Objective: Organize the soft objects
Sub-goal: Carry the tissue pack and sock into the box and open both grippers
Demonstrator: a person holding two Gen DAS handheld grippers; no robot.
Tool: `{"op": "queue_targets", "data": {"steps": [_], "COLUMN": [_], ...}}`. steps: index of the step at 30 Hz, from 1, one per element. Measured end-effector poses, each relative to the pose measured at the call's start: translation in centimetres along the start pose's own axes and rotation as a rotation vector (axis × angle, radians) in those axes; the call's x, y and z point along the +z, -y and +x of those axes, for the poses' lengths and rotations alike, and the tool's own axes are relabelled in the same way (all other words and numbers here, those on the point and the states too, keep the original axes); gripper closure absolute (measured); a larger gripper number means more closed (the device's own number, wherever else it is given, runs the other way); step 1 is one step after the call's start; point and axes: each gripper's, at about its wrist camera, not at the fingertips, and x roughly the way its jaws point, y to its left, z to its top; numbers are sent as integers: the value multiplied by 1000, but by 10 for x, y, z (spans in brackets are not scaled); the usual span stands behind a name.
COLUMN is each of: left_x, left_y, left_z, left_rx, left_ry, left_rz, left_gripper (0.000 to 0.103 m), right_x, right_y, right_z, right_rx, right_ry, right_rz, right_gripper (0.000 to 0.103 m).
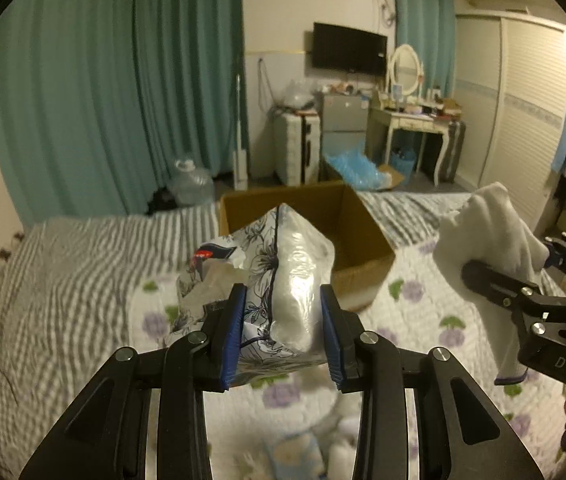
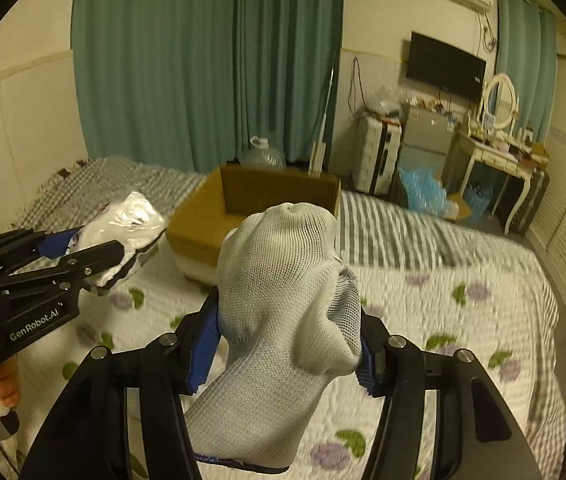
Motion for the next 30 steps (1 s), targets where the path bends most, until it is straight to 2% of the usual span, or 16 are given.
{"op": "queue_targets", "data": {"steps": [6, 11, 16, 20, 24, 27, 29, 30], "left_x": [35, 58, 59, 58, 59, 57, 57, 57], "left_y": [-8, -16, -17, -18, -13, -10, -9, -9], "left_z": [37, 86, 131, 148, 152, 152, 150, 149], "left_rx": [-10, -46, -33, -77, -95, -87, -96, -92], "left_ry": [6, 2, -16, -18, 1, 21, 34, 37], "left_rz": [17, 12, 46, 85, 121, 147, 148, 147], "left_gripper": [68, 68, 68, 66, 58, 47, 40, 31], "right_x": [44, 79, 111, 124, 123, 130, 132, 132], "right_y": [2, 6, 15, 15, 22, 24, 26, 28], "right_z": [11, 40, 90, 143, 179, 201, 204, 205], "right_rx": [-2, 6, 70, 78, 55, 83, 91, 93], "right_ry": [34, 50, 63, 36, 19, 1, 16, 22], "right_rz": [-22, -38, 3, -13, -16, -13, -8, -1], "right_gripper": [47, 47, 47, 47, 47, 45, 39, 29]}}
